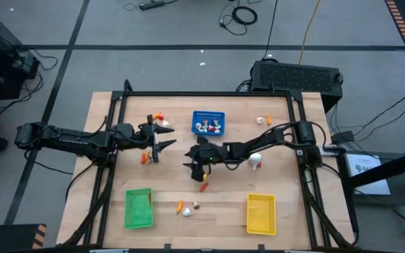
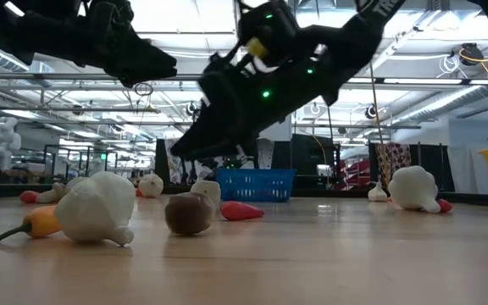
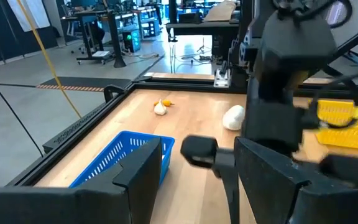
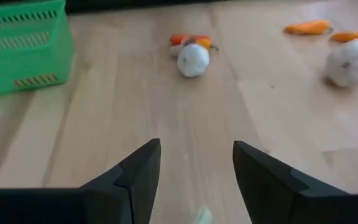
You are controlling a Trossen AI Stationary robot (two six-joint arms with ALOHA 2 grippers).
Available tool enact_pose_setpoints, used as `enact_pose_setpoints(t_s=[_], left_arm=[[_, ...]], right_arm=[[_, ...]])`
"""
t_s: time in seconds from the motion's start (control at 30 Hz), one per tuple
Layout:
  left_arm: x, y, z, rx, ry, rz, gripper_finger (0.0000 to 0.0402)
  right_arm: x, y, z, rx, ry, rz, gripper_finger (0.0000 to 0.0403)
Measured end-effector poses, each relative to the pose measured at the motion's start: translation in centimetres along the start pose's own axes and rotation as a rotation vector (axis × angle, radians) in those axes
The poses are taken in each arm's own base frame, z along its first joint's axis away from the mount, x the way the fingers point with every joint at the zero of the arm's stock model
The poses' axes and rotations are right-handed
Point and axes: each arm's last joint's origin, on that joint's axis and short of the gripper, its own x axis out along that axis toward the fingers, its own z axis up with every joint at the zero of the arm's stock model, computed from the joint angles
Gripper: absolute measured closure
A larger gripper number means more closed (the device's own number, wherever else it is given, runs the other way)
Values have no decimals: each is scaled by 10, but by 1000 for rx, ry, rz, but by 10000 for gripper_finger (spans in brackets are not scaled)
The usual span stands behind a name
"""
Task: Sort produce into baskets
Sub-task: Put the green mushroom into the blue bin
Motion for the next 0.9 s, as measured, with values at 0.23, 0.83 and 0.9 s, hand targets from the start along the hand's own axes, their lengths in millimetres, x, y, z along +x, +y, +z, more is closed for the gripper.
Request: enact_pose_setpoints(t_s=[0.23,0.83,0.9], left_arm=[[0,0,-1,1,5,0,192],[0,0,-1,2,10,-3,192],[0,0,-1,2,10,-3,192]], right_arm=[[11,4,1,21,186,-34,211],[7,18,-13,184,289,-159,211],[7,18,-14,187,286,-177,211]])
